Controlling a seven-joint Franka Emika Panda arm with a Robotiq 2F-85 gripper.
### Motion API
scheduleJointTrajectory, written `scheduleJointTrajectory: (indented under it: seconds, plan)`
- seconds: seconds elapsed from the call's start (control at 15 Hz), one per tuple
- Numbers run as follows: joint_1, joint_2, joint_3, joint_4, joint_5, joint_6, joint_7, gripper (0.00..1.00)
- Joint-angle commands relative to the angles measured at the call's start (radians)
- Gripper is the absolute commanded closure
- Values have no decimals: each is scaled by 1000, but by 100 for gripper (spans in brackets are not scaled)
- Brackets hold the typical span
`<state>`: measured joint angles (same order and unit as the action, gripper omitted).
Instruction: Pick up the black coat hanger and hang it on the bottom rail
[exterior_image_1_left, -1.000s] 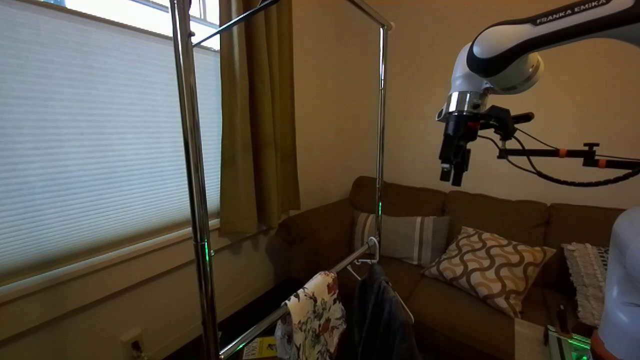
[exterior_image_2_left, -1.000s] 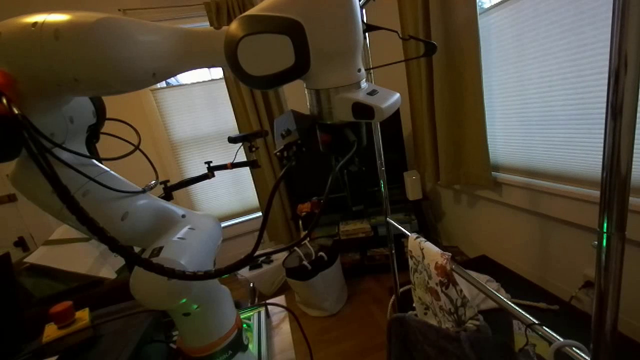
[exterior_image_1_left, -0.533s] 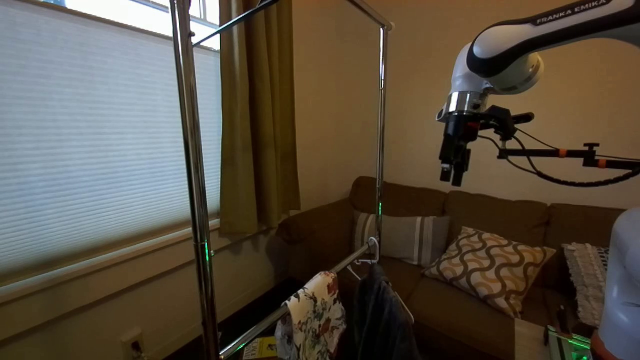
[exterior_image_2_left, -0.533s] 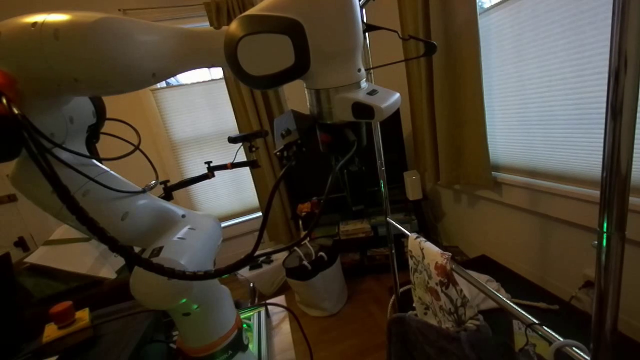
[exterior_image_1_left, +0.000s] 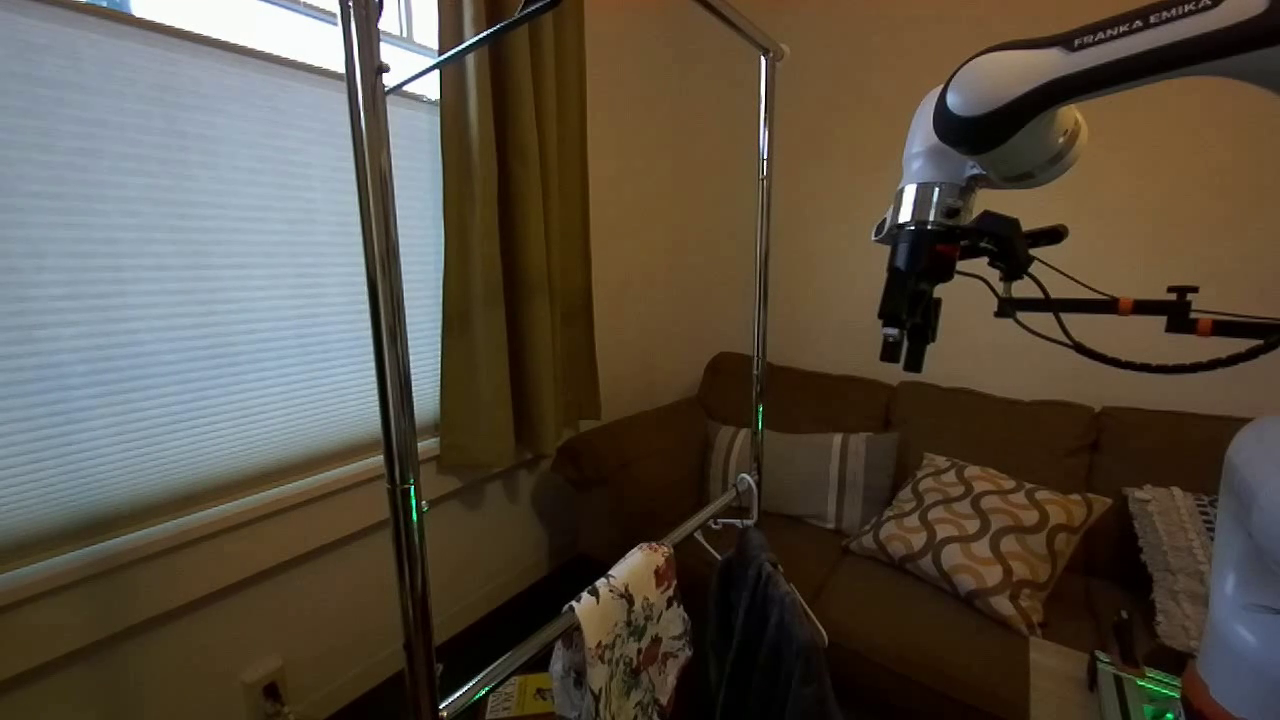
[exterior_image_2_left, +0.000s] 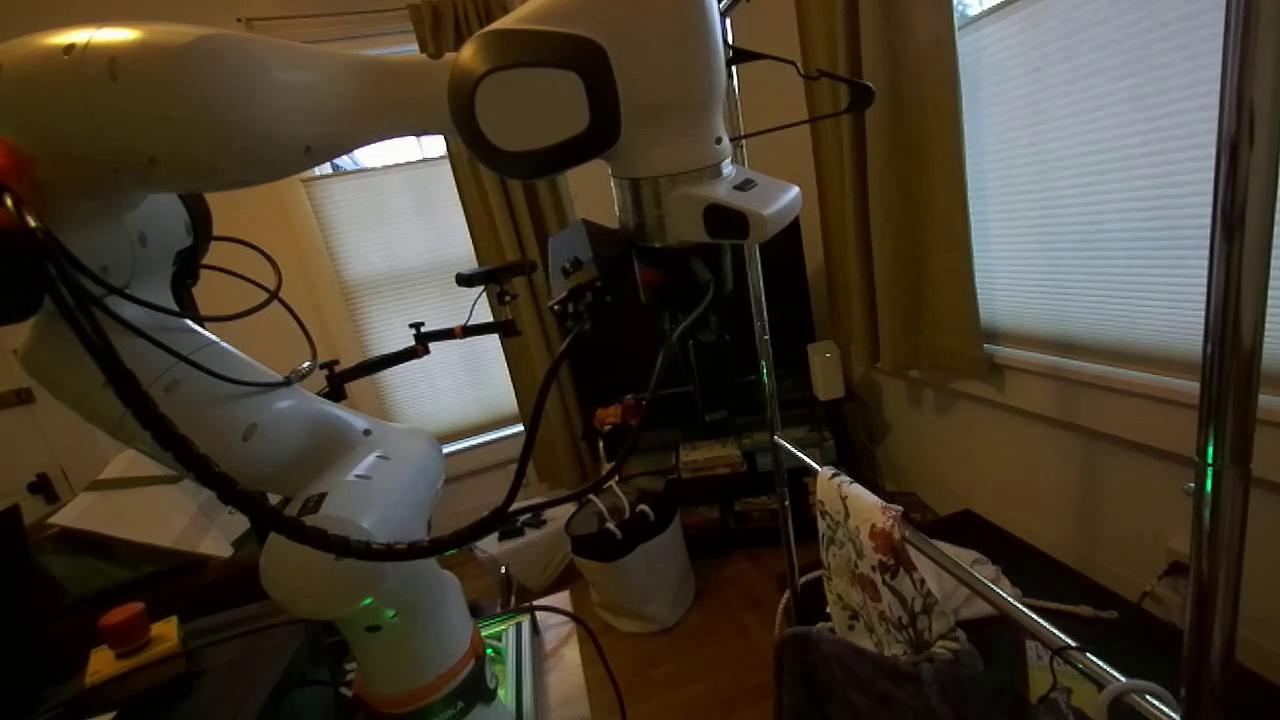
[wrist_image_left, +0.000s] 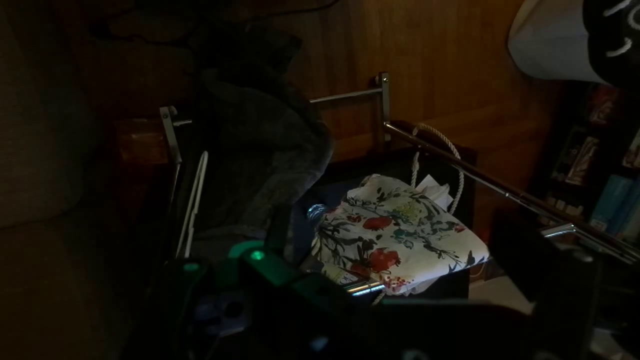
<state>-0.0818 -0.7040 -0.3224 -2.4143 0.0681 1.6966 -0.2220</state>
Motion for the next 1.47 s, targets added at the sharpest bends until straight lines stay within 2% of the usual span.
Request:
scheduleJointTrajectory:
  seconds: [0.0,0.2,0.47,0.53,0.6,1.33,1.4]
  plan:
    - [-26,7,19,3,13,-3,-14,0]
    - [9,9,24,14,84,11,-31,0]
    - [62,30,42,46,249,13,-70,0]
    - [66,38,52,55,257,7,-79,0]
    - [32,18,60,37,225,5,-62,0]
    - [47,43,70,58,247,5,-75,0]
    - [81,39,89,57,285,16,-91,0]
